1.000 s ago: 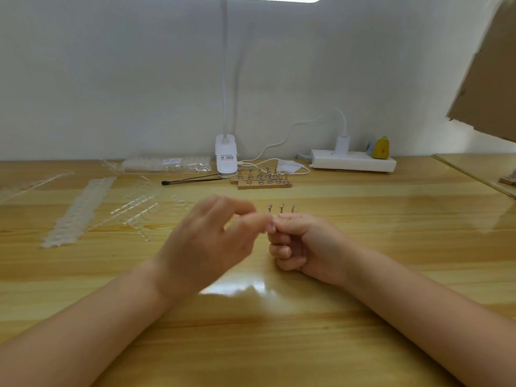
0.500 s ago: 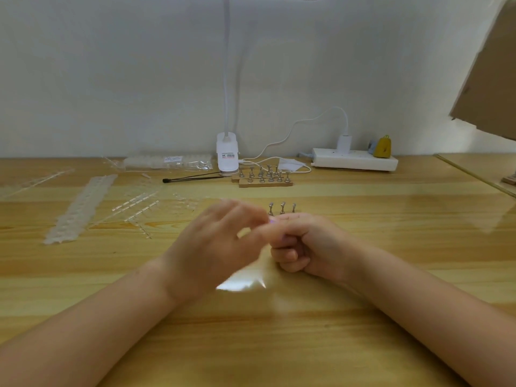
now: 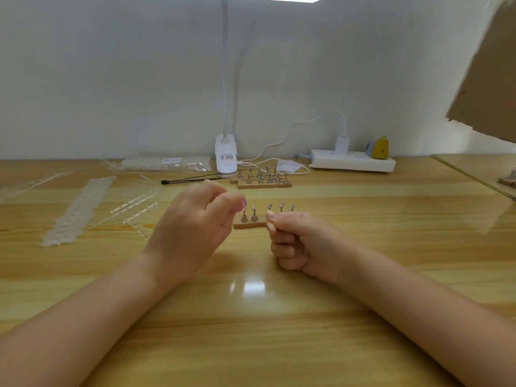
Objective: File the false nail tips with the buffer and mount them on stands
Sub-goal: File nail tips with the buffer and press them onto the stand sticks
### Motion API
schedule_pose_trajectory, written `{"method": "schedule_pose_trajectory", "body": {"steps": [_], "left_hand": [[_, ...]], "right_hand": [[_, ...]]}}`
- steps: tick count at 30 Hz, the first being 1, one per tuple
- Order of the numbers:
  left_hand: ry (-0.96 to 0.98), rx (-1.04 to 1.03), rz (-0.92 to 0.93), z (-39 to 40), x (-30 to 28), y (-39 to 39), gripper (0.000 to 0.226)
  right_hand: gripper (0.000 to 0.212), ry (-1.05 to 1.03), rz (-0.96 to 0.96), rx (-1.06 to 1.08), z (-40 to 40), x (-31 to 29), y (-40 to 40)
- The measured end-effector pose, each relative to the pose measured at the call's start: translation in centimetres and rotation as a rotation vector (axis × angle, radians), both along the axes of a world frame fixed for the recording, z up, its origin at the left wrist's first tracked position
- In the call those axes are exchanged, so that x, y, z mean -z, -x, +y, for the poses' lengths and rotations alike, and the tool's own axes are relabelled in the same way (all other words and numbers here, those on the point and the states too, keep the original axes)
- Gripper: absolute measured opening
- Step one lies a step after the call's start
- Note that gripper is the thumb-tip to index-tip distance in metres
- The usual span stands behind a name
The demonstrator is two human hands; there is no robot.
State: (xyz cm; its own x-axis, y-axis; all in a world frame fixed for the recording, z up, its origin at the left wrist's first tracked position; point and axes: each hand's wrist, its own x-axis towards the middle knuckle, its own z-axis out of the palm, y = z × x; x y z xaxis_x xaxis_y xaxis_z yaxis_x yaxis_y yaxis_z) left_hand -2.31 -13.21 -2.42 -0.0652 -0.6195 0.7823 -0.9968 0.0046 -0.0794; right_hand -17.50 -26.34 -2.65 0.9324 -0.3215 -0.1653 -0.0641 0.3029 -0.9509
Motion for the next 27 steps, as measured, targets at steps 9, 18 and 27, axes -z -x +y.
{"method": "schedule_pose_trajectory", "body": {"steps": [9,18,27], "left_hand": [[0.109,0.137,-0.282,-0.5,1.1,2.0,0.040],[0.091,0.238,-0.251,-0.6,1.1,2.9,0.036],[0.102,0.276,-0.242,-0.3,0.6,3.3,0.033]], "right_hand": [[0.028,-0.061,-0.029,0.166,0.3,0.2,-0.4],[0.020,-0.007,-0.048,0.054,0.5,0.0,-0.2],[0.023,-0.016,-0.070,0.029,0.3,0.4,-0.2]]}}
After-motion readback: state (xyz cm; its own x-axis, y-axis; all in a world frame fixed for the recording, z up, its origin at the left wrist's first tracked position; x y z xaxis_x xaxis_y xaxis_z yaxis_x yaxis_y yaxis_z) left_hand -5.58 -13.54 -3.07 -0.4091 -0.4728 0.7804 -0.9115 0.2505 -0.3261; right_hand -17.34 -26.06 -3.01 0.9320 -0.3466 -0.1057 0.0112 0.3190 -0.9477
